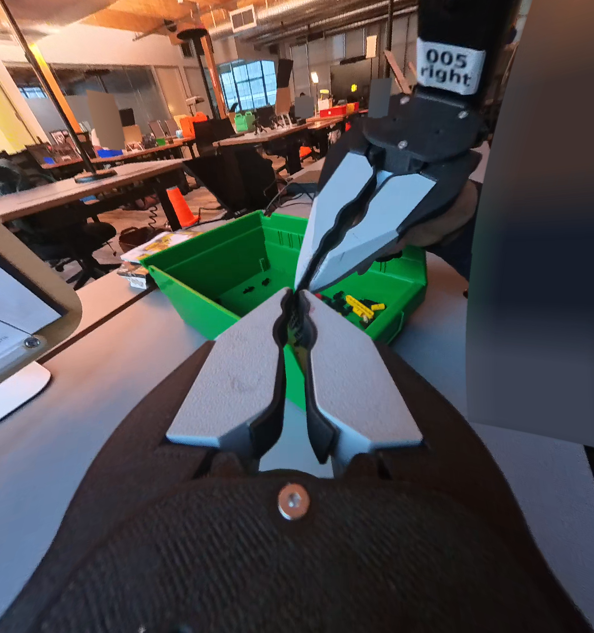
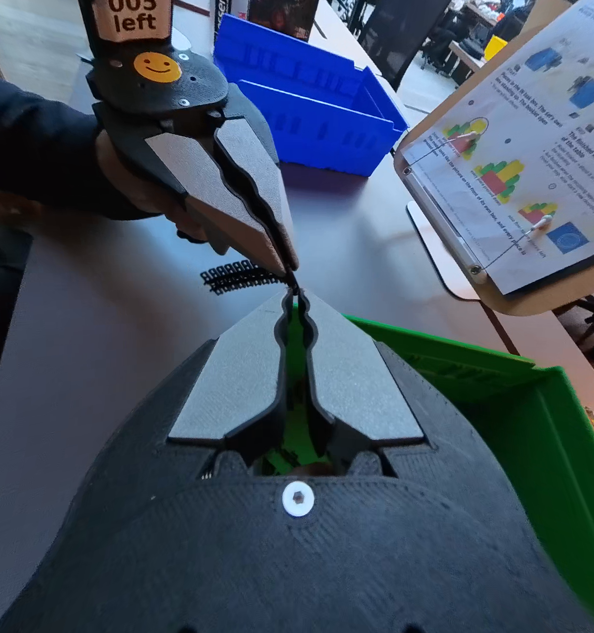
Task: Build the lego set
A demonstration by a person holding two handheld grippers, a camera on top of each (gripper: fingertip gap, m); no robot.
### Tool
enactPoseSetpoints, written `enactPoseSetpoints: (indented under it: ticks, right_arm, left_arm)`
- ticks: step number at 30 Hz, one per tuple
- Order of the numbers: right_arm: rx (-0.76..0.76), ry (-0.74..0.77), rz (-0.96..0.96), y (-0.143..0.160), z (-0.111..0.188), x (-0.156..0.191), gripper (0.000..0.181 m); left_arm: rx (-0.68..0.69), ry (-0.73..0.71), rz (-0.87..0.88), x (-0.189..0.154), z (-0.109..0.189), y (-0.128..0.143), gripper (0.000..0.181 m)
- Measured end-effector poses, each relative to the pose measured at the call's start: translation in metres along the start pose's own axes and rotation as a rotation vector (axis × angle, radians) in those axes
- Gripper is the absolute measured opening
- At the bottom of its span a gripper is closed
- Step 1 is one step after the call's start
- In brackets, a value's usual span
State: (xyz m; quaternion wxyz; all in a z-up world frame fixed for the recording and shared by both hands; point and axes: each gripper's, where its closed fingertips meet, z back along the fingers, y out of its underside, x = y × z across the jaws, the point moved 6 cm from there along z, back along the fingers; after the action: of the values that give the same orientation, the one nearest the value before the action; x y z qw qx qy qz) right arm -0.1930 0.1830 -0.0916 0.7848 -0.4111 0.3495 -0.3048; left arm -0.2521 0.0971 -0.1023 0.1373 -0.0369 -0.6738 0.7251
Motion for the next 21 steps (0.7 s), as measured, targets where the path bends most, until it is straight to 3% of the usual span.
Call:
enactPoseSetpoints:
  ticks: [10,21]
  right_arm:
    - [-0.016,-0.023,-0.048,0.0001,-0.0004,-0.0018,0.000]
    - [-0.020,-0.081,-0.133,0.0032,-0.0027,-0.0029,0.000]
  left_arm:
    - [0.002,0.023,0.018,-0.0005,-0.0010,0.0027,0.011]
    - [0.038,0.010,-0.014,0.0002,-0.0012,0.0031,0.002]
